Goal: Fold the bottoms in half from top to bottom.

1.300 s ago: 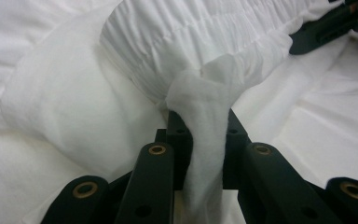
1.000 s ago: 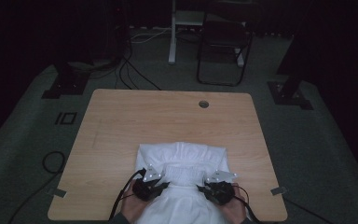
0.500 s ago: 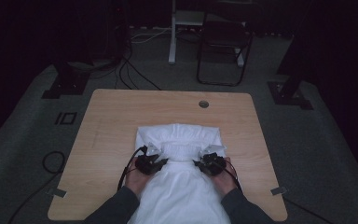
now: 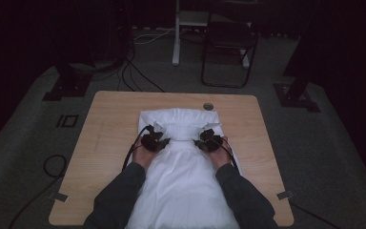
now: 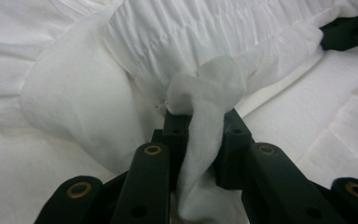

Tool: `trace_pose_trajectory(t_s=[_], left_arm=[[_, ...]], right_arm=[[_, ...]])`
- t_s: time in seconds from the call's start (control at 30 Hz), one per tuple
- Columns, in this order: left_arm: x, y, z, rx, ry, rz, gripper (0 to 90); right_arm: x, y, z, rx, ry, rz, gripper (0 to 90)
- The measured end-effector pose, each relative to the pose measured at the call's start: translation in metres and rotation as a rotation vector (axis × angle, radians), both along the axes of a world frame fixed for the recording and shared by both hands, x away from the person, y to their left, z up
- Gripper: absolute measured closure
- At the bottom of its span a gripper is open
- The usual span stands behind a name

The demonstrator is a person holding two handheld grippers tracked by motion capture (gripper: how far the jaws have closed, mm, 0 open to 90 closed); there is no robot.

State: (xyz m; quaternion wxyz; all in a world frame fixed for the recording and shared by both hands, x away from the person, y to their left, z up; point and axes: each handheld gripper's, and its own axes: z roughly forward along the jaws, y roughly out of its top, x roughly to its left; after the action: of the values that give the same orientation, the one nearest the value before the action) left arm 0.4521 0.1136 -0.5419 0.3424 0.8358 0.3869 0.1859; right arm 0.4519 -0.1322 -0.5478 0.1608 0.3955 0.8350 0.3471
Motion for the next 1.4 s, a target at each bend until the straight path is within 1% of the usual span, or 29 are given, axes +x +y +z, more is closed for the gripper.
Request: trace_pose_trajectory(t_s=[0.03,0.13,0.17,0.23,0.33,0.4,0.47,0.5,0.53,0.57,0.63,0.7,0.73,0.77,0.83,0.87,0.9,0.93,0.97,1.0,1.03,1.1,1.13,1.2,1.3,1.33,1.4], left_arm=[[0.006,-0.001,0.001,0.012,0.004,0.009,77.1],[0.022,-0.006,0.004,0.026,0.011,0.051,77.0],[0.026,-0.007,0.005,0.03,0.016,0.066,77.0],[0.029,-0.009,0.005,0.029,0.008,0.09,77.1],[0.029,-0.008,0.005,0.017,0.007,0.097,77.4],[0.027,-0.008,0.008,0.012,-0.008,0.088,79.2],[0.024,-0.007,0.015,-0.022,-0.025,0.088,82.4],[0.024,-0.007,0.015,-0.022,-0.025,0.088,83.3],[0.019,-0.005,0.026,-0.062,-0.053,0.086,83.3],[0.016,-0.003,0.033,-0.092,-0.068,0.086,84.0],[0.007,0.001,0.05,-0.143,-0.104,0.073,84.1],[-0.005,0.006,0.068,-0.216,-0.136,0.062,84.2],[-0.013,0.008,0.078,-0.251,-0.154,0.054,84.2],[-0.021,0.009,0.088,-0.277,-0.175,0.039,84.2],[-0.04,0.01,0.105,-0.308,-0.219,0.006,84.2],[-0.05,0.011,0.113,-0.321,-0.229,-0.011,84.2],[-0.06,0.012,0.119,-0.338,-0.24,-0.028,84.1],[-0.069,0.014,0.122,-0.341,-0.254,-0.049,84.0],[-0.077,0.014,0.122,-0.344,-0.259,-0.063,83.9],[-0.085,0.015,0.12,-0.347,-0.254,-0.075,83.6],[-0.09,0.016,0.114,-0.351,-0.24,-0.082,83.4],[-0.1,0.015,0.098,-0.332,-0.216,-0.094,83.3],[-0.103,0.015,0.087,-0.327,-0.19,-0.099,83.2],[-0.107,0.018,0.067,-0.325,-0.128,-0.092,83.1],[-0.11,0.018,0.035,-0.282,-0.046,-0.097,82.4],[-0.111,0.017,0.026,-0.272,-0.022,-0.099,82.3],[-0.114,0.015,0.012,-0.243,0.011,-0.098,81.6]], right_arm=[[0.006,0.002,0.001,-0.007,0.004,-0.007,78.7],[0.024,0.005,0.005,-0.01,0.023,-0.042,78.8],[0.029,0.005,0.005,-0.004,0.028,-0.057,78.9],[0.035,0.006,0.005,0.023,0.041,-0.089,79.3],[0.036,0.007,0.005,0.029,0.032,-0.099,79.9],[0.033,0.007,0.007,0.03,0.013,-0.089,80.5],[0.03,0.004,0.012,0.045,-0.008,-0.078,81.0],[0.03,0.004,0.012,0.045,-0.008,-0.078,81.0],[0.028,0.002,0.015,0.064,-0.016,-0.078,81.4],[0.024,-0.002,0.026,0.105,-0.04,-0.069,81.8],[0.018,-0.008,0.04,0.144,-0.077,-0.055,81.9],[0.009,-0.014,0.057,0.195,-0.12,-0.038,82.0],[0.003,-0.018,0.067,0.212,-0.145,-0.026,82.0],[-0.003,-0.021,0.076,0.226,-0.173,-0.013,82.1],[-0.019,-0.026,0.096,0.248,-0.229,0.012,82.1],[-0.027,-0.029,0.105,0.254,-0.257,0.025,82.0],[-0.037,-0.031,0.113,0.259,-0.283,0.043,82.0],[-0.046,-0.034,0.12,0.257,-0.305,0.062,81.9],[-0.056,-0.036,0.124,0.254,-0.319,0.078,81.8],[-0.063,-0.038,0.125,0.246,-0.33,0.099,81.6],[-0.07,-0.039,0.124,0.23,-0.33,0.115,81.5],[-0.08,-0.04,0.115,0.201,-0.314,0.133,81.6],[-0.084,-0.04,0.107,0.188,-0.297,0.139,81.6],[-0.092,-0.039,0.088,0.184,-0.246,0.147,81.5],[-0.103,-0.038,0.056,0.16,-0.181,0.166,81.2],[-0.106,-0.038,0.046,0.158,-0.158,0.165,81.2],[-0.112,-0.039,0.028,0.159,-0.113,0.16,81.2]])
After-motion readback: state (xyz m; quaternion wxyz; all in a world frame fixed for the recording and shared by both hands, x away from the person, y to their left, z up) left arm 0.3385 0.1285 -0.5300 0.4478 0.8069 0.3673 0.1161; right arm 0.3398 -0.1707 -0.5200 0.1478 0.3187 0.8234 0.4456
